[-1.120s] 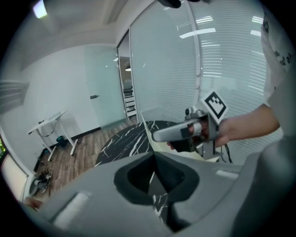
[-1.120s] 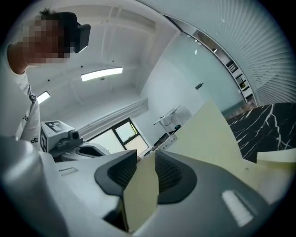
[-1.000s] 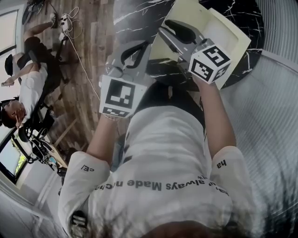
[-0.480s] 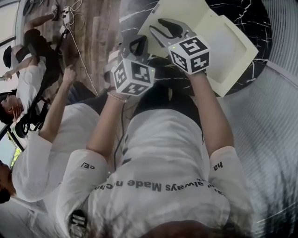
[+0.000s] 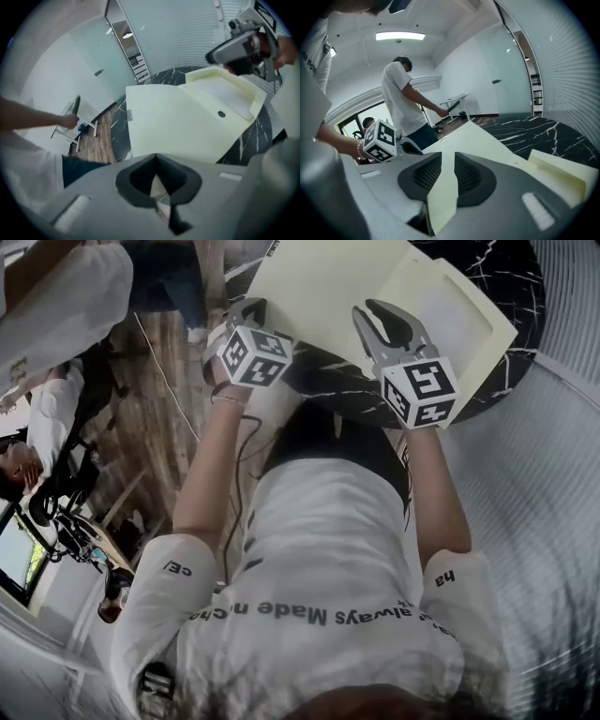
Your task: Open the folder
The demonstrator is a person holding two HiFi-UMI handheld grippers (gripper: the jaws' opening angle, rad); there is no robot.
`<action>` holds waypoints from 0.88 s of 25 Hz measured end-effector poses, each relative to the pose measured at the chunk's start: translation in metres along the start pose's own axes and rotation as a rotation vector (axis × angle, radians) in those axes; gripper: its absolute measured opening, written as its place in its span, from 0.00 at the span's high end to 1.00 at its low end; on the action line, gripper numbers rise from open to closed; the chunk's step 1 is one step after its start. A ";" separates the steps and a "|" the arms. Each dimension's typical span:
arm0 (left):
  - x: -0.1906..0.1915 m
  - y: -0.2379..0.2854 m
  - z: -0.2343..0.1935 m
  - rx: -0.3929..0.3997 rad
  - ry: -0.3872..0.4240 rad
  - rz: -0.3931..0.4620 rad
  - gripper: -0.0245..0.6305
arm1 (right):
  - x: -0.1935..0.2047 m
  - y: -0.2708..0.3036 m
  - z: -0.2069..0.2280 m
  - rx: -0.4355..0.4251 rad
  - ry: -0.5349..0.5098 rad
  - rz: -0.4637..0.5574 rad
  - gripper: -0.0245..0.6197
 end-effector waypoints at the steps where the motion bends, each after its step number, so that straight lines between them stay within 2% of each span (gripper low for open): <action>1: 0.004 0.007 0.000 0.000 -0.004 -0.012 0.96 | 0.002 -0.013 0.006 0.024 -0.011 0.001 0.83; 4: 0.013 0.025 0.003 0.002 -0.009 -0.042 0.96 | 0.009 -0.056 0.024 0.098 -0.027 0.000 0.84; 11: 0.043 0.055 0.018 0.041 -0.013 -0.136 0.96 | 0.019 -0.134 0.041 0.213 0.036 0.012 0.86; 18: 0.042 0.054 0.020 0.048 -0.049 -0.160 0.96 | 0.014 -0.175 0.044 0.273 0.045 0.047 0.86; 22: 0.033 0.040 0.016 0.018 -0.073 -0.139 0.96 | 0.004 -0.194 0.044 0.299 0.034 0.073 0.86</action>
Point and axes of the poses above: the fingertips, and each gripper's own axes: y forward along the fingers, z to its right, x out of its underside, the point moved 1 cm from there along -y, backward along the fingers, and after that the axes turned 1 degree about x, right-handed, at the moved point
